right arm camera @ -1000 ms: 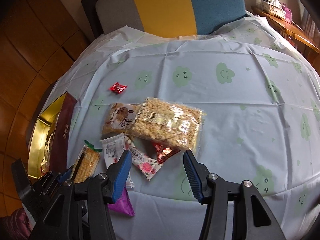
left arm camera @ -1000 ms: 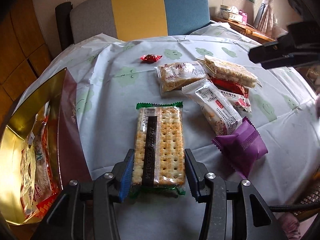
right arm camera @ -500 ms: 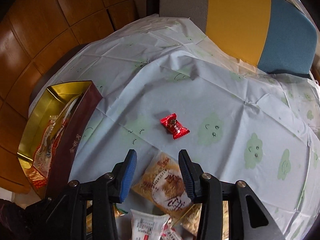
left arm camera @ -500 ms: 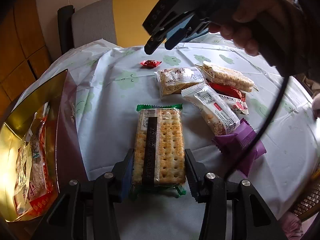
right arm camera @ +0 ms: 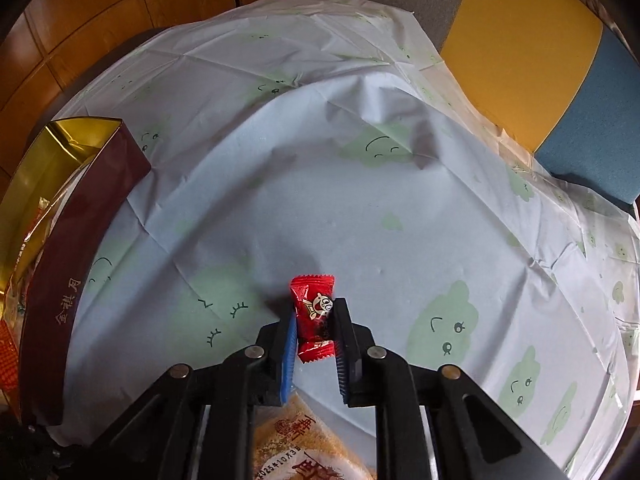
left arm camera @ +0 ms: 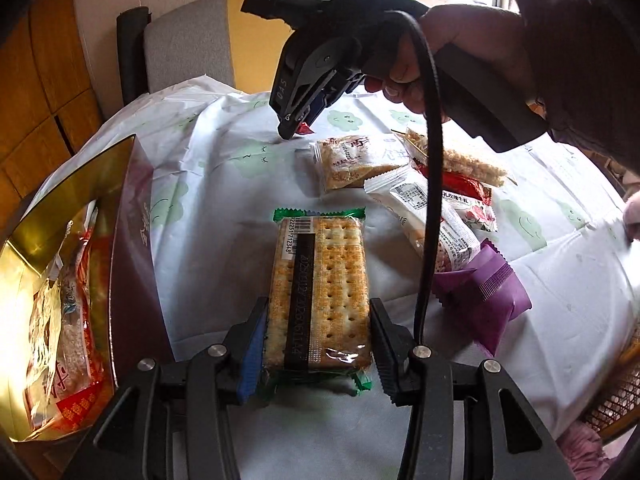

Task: Organize snacks
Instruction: 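Lower the cracker pack into the tin with the left tool while the right tool holds the candy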

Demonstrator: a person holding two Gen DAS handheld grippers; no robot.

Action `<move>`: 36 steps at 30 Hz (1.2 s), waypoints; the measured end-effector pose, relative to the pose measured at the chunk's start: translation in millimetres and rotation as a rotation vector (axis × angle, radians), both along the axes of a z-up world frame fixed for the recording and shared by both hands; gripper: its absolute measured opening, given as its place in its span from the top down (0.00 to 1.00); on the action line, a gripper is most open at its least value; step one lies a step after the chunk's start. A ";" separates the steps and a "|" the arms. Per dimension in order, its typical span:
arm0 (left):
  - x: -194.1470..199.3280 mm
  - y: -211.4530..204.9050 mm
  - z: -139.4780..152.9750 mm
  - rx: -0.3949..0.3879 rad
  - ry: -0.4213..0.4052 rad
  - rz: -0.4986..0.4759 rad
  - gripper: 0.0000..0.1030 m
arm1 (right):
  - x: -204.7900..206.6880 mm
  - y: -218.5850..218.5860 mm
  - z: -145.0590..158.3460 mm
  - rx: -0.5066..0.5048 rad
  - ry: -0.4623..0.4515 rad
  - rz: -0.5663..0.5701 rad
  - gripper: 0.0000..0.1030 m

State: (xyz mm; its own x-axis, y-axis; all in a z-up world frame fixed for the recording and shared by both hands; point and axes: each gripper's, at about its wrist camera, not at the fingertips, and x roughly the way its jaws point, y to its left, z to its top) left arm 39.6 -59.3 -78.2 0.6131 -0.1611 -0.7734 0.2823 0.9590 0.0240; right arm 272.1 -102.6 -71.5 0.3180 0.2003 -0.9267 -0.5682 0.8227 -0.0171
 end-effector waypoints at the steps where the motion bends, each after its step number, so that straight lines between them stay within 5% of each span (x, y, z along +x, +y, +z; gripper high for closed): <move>1: 0.7 -0.2 -0.2 0.000 0.001 0.001 0.53 | -2.7 -1.7 1.9 0.017 0.002 -0.006 0.84; 15: 7.2 -2.5 1.9 0.003 0.027 0.009 0.54 | -122.5 -87.2 58.0 0.246 -0.014 -0.145 0.84; 22: 12.4 -2.5 22.4 -0.021 0.009 0.026 0.54 | -173.8 -128.8 30.1 0.209 0.024 -0.258 0.84; 36: 8.5 74.3 81.4 -0.165 -0.032 0.234 0.54 | -175.8 -133.7 26.3 0.144 -0.034 -0.289 0.84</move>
State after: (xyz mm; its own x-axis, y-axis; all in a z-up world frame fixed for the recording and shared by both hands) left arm 48.2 15.0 3.2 0.6718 -0.1347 -0.7283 0.0549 0.9897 -0.1324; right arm 96.3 -236.3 -45.2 0.4114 0.2258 -0.8830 -0.3120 0.9452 0.0963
